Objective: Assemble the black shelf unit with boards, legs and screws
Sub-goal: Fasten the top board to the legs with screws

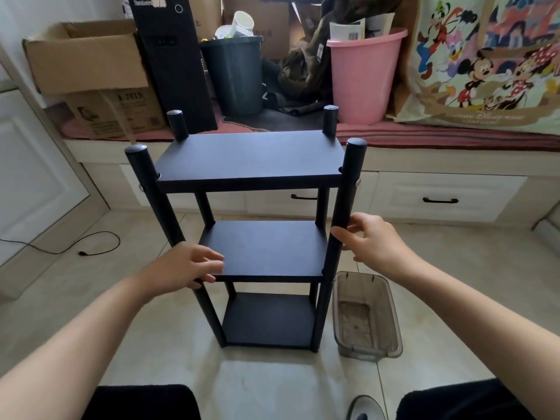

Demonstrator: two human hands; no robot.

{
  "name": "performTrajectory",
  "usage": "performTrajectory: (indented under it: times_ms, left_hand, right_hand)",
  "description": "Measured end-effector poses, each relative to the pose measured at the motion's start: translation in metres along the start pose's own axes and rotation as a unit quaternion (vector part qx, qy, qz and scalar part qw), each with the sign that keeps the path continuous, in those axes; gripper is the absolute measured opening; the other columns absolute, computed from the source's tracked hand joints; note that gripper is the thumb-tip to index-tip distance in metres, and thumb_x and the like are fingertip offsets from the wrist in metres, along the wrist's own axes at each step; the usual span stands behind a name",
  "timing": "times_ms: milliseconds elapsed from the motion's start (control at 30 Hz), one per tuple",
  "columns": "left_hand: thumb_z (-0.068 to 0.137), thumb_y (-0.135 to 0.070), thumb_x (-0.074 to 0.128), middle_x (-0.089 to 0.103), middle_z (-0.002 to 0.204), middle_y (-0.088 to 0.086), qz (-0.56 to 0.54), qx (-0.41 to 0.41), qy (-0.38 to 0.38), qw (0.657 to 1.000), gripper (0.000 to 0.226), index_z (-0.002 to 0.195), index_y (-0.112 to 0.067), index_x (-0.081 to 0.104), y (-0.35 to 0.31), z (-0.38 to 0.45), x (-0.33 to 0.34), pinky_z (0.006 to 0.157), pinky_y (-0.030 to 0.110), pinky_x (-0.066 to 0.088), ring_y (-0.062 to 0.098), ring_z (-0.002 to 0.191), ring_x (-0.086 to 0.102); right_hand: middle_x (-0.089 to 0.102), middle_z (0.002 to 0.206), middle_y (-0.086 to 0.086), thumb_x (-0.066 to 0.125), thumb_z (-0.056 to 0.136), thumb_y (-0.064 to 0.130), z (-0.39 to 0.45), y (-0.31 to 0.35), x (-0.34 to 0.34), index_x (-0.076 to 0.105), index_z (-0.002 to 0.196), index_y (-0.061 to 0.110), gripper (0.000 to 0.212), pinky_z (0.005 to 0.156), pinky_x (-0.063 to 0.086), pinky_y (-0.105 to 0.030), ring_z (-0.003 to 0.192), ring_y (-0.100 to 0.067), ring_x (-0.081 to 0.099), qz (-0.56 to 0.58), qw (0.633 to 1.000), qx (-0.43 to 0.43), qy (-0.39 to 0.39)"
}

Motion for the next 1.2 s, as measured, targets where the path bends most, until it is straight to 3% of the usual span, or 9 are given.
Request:
performTrajectory:
  times_ms: [167,267,367,500,700,833,933,1100,1200]
  left_hand:
    - [0.09,-0.038,0.073,0.078,0.092,0.003,0.008,-0.119,-0.111,0.987,0.03,0.096,-0.009,0.073,0.041,-0.013,-0.041,0.076,0.038,0.062,0.019,0.078,0.075]
    - [0.087,-0.028,0.078,0.071,0.11,0.004,-0.088,-0.047,-0.194,0.976,0.038,0.121,-0.017,0.064,0.033,-0.012,-0.054,0.072,0.028,0.054,0.019,0.095,0.069]
    - [0.091,-0.008,0.073,0.071,0.114,-0.002,-0.162,0.044,-0.19,0.967,0.042,0.131,-0.016,0.061,0.012,-0.009,-0.051,0.082,0.026,0.054,0.014,0.104,0.068]
    - [0.093,-0.003,0.069,0.074,0.106,0.004,-0.143,0.067,-0.193,0.968,0.027,0.119,-0.01,0.065,0.007,-0.007,-0.049,0.094,0.039,0.055,0.021,0.1,0.071]
    - [0.091,-0.004,0.071,0.075,0.097,0.0,-0.14,0.086,-0.189,0.968,0.018,0.102,-0.018,0.068,0.007,-0.004,-0.04,0.081,0.031,0.058,0.016,0.089,0.073]
    - [0.089,-0.001,0.073,0.077,0.092,-0.003,-0.164,0.096,-0.171,0.967,0.021,0.103,-0.017,0.069,0.006,-0.003,-0.031,0.067,0.017,0.058,0.012,0.085,0.074]
    - [0.088,-0.001,0.073,0.078,0.094,-0.007,-0.175,0.105,-0.154,0.967,0.023,0.104,-0.017,0.069,0.005,-0.002,-0.024,0.068,0.017,0.059,0.011,0.086,0.074]
    - [0.086,-0.004,0.077,0.078,0.094,-0.007,-0.174,0.12,-0.147,0.966,0.022,0.102,-0.018,0.071,0.001,0.0,-0.018,0.075,0.024,0.062,0.013,0.087,0.075]
    - [0.083,-0.008,0.081,0.078,0.093,-0.008,-0.17,0.127,-0.148,0.966,0.022,0.097,-0.022,0.073,-0.003,0.0,-0.012,0.08,0.031,0.061,0.013,0.087,0.075]
  right_hand:
    - [0.067,0.107,-0.003,0.058,0.098,0.029,-0.002,0.001,0.003,0.065,0.116,0.014,0.025,0.083,0.058,-0.047,0.097,-0.025,0.067,-0.003,1.0,-0.004,-0.005]
    - [0.066,0.101,-0.001,0.058,0.099,0.027,-0.001,0.002,0.003,0.064,0.115,0.017,0.02,0.071,0.062,-0.042,0.089,-0.025,0.068,0.015,1.0,-0.001,-0.004]
    - [0.067,0.099,0.0,0.059,0.098,0.025,0.003,0.001,0.003,0.065,0.114,0.021,0.017,0.072,0.062,-0.039,0.091,-0.018,0.068,0.052,0.999,0.015,0.005]
    - [0.07,0.101,-0.007,0.058,0.099,0.023,0.019,0.001,-0.002,0.065,0.116,0.022,0.018,0.076,0.061,-0.04,0.093,-0.023,0.069,0.076,0.997,0.035,0.0]
    - [0.07,0.102,-0.01,0.053,0.101,0.018,0.06,0.003,0.005,0.061,0.125,0.02,0.025,0.085,0.058,-0.048,0.098,-0.029,0.067,0.081,0.994,0.023,-0.068]
    - [0.069,0.092,-0.013,0.052,0.1,0.012,0.08,0.003,0.015,0.061,0.128,0.018,0.03,0.082,0.057,-0.052,0.09,-0.033,0.066,0.097,0.983,0.019,-0.157]
    - [0.067,0.091,-0.007,0.05,0.1,0.008,0.089,0.003,0.022,0.057,0.134,0.017,0.036,0.082,0.056,-0.051,0.09,-0.032,0.064,0.108,0.975,0.009,-0.195]
    - [0.064,0.114,-0.005,0.059,0.096,0.01,0.1,-0.005,0.024,0.048,0.141,0.018,0.047,0.092,0.054,-0.047,0.108,-0.021,0.058,0.108,0.977,0.0,-0.182]
    - [0.053,0.135,-0.01,0.055,0.099,0.018,0.096,-0.029,0.03,0.032,0.15,0.018,0.056,0.095,0.051,-0.043,0.122,-0.03,0.054,0.209,0.958,0.118,-0.157]
Point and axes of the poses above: each hand's wrist, its own z-axis towards the middle knuckle, its own x-axis out of the palm, y = z × x, the point moved 6 cm from there along z, towards the middle knuckle
